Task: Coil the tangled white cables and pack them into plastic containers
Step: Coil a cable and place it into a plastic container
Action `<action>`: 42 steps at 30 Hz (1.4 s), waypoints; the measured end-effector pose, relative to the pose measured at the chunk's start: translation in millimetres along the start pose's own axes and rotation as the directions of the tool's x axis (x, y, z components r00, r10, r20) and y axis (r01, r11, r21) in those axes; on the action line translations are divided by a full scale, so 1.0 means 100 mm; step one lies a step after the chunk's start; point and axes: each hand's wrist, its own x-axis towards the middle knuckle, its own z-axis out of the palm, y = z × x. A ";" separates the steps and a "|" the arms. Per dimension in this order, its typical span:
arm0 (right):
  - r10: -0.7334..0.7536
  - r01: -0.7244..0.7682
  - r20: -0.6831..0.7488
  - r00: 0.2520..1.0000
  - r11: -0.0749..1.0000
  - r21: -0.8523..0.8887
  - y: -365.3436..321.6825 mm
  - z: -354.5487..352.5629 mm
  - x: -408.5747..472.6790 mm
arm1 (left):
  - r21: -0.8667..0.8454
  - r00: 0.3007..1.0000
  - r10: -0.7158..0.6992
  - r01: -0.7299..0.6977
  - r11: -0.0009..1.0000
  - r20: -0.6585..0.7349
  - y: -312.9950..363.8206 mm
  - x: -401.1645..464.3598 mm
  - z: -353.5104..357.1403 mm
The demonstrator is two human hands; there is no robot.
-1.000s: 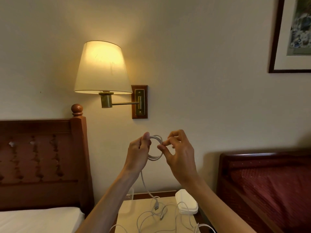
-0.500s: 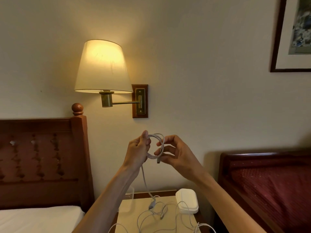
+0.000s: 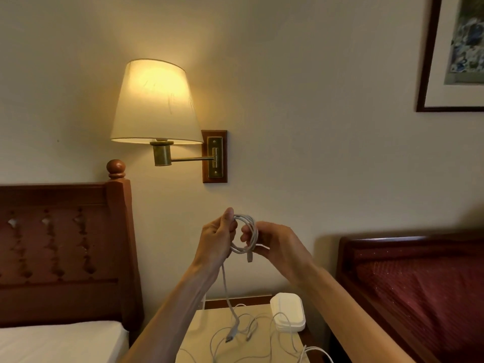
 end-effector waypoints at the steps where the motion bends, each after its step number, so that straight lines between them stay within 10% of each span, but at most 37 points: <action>1: 0.059 -0.057 -0.008 0.998 0.992 0.114 -0.02 0.01 0.00 | 0.005 1.000 0.006 -0.006 1.000 0.014 0.00 0.00 0.01; 6: 0.136 -0.165 0.100 0.986 0.891 0.423 -0.02 0.05 0.00 | 0.002 0.996 0.039 -0.039 0.999 0.086 0.01 -0.01 -0.01; 14: 0.052 -0.154 0.250 0.967 0.900 0.407 -0.08 -0.08 0.03 | 0.159 0.945 0.262 -0.294 0.942 0.196 0.06 0.06 -0.14; 26: 0.060 -0.064 0.024 0.998 0.880 0.471 -0.49 -0.37 0.07 | 0.745 0.907 0.382 -0.377 0.550 0.176 -0.75 0.31 -0.91; 28: 0.048 -0.047 0.007 0.999 0.937 0.346 -0.47 -0.32 0.09 | 0.886 0.964 0.104 -0.266 0.379 0.245 -0.62 0.13 -0.75; 31: -0.070 0.051 -0.066 0.995 0.966 -0.252 -0.36 -0.16 0.07 | 0.788 0.803 -0.155 -0.494 0.367 0.576 -0.18 -0.20 -0.42; 37: -0.137 0.136 0.038 0.990 0.833 -0.536 -0.21 -0.07 0.01 | 0.555 0.664 0.490 -0.745 0.369 0.565 0.42 -0.10 -0.43; 42: -0.171 0.176 0.065 0.983 0.792 -0.584 -0.22 -0.08 0.02 | 0.491 0.641 0.499 -0.768 0.412 0.583 0.25 0.09 -0.48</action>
